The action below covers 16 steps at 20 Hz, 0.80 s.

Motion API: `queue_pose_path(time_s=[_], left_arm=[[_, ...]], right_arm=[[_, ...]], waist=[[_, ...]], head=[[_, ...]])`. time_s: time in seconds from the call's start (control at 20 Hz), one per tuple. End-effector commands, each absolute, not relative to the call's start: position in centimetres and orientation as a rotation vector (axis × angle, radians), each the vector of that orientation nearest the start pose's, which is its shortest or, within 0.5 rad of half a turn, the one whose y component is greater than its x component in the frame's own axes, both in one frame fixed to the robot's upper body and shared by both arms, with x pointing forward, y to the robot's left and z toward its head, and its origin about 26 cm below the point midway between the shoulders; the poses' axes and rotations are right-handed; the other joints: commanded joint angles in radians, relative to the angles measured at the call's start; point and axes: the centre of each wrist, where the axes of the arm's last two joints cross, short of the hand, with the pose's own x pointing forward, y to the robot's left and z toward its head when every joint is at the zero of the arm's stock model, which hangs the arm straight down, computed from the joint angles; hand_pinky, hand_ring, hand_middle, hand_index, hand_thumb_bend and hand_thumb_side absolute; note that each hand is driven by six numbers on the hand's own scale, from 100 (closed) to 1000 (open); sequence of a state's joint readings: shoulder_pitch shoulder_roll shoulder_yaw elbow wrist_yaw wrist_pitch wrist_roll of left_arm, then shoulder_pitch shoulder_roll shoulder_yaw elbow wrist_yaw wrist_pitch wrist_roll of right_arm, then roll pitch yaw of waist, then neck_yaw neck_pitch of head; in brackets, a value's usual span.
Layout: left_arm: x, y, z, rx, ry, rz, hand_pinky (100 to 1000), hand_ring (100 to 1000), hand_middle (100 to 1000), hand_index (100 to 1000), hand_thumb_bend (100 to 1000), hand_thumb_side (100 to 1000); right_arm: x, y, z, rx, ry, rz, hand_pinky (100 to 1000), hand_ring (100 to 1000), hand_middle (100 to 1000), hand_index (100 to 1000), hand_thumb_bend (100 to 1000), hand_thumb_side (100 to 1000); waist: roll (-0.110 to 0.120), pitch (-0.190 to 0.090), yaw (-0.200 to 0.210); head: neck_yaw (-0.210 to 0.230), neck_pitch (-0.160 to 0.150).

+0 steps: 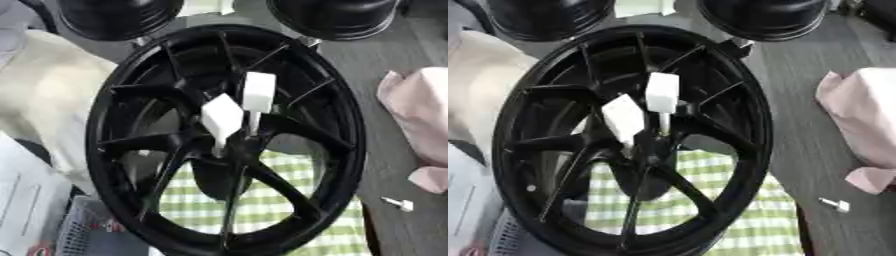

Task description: Pull the pin out of the wheel hub.

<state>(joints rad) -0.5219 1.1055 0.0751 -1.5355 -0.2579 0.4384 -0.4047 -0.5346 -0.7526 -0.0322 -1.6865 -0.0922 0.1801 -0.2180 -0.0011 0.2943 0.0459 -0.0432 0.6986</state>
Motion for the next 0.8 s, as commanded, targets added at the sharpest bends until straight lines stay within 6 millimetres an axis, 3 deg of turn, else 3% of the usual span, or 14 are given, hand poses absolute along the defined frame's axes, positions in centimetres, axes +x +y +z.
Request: queue_pose_path(time_s=[0.05,0.2,0.25,0.35,0.6,0.8], left_arm=[[32.1,44.8,34.2,1.115,-1.27,-0.73,764,670,531,454,625,366],[32.4,44.9,32.8,1.085,-1.263,-0.732,772,695,566,548,687,383],[32.5,44.9,32.4,1.076,-1.26,-0.738,785,737,627,683,739,398],[32.5,45.0,31.8,1.064,-1.246,-0.753,801,768,689,767,791,420],[32.4,45.3,31.1,1.048,-1.236,-0.764,814,796,736,808,835,462],[32.3,45.0,31.2,1.02,-1.274,-0.752,796,768,689,764,807,459]], right_arm=[[34.3,-35.6,28.7,-0.725,-2.091,0.275,849,711,648,755,342,388],[34.4,-35.7,28.0,-0.717,-2.076,0.258,850,712,648,755,342,390],[34.4,-35.8,27.9,-0.716,-2.073,0.255,850,712,648,755,341,391],[34.4,-35.8,27.9,-0.714,-2.073,0.254,850,711,648,755,341,390],[34.4,-35.7,27.9,-0.711,-2.076,0.253,851,710,648,755,342,389],[34.5,-35.7,27.9,-0.709,-2.078,0.252,851,710,648,756,342,387]], waist=[[-0.001,-0.016,-0.001],[-0.003,-0.017,-0.003],[-0.003,-0.017,-0.004],[-0.003,-0.016,-0.004],[0.0,-0.019,-0.001],[0.003,-0.026,0.003]], head=[[-0.013,0.041],[-0.033,0.057],[-0.035,0.058],[-0.036,0.058],[-0.043,0.053],[-0.041,0.043]])
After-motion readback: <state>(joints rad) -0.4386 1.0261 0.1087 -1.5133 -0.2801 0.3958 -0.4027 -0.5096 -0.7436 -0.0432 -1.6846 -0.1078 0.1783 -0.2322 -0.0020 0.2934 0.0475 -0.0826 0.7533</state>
